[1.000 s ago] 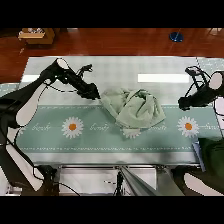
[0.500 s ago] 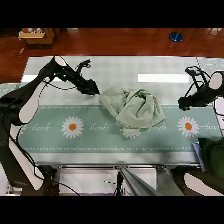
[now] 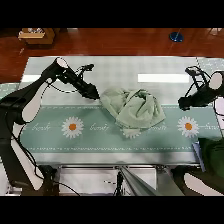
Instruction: Fold the shirts.
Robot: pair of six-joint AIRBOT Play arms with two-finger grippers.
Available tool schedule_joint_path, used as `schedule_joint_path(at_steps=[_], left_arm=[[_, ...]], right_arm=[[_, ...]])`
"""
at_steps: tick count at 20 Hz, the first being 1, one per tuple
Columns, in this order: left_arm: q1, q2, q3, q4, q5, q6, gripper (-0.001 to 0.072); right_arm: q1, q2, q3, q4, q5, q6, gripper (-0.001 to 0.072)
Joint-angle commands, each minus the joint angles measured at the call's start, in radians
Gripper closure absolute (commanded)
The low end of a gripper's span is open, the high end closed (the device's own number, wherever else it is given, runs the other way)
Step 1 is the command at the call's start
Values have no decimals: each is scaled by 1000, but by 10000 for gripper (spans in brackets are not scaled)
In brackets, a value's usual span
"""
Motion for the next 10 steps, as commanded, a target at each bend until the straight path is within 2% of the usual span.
schedule_joint_path(at_steps=[1,6,10], left_arm=[[2,3,2,6,-16,9,219],[51,68,2,6,-129,-109,219],[60,187,1,7,-148,-190,220]], right_arm=[[0,0,0,-2,0,0,195],[0,0,0,-2,7,0,195],[0,0,0,-10,34,-19,195]])
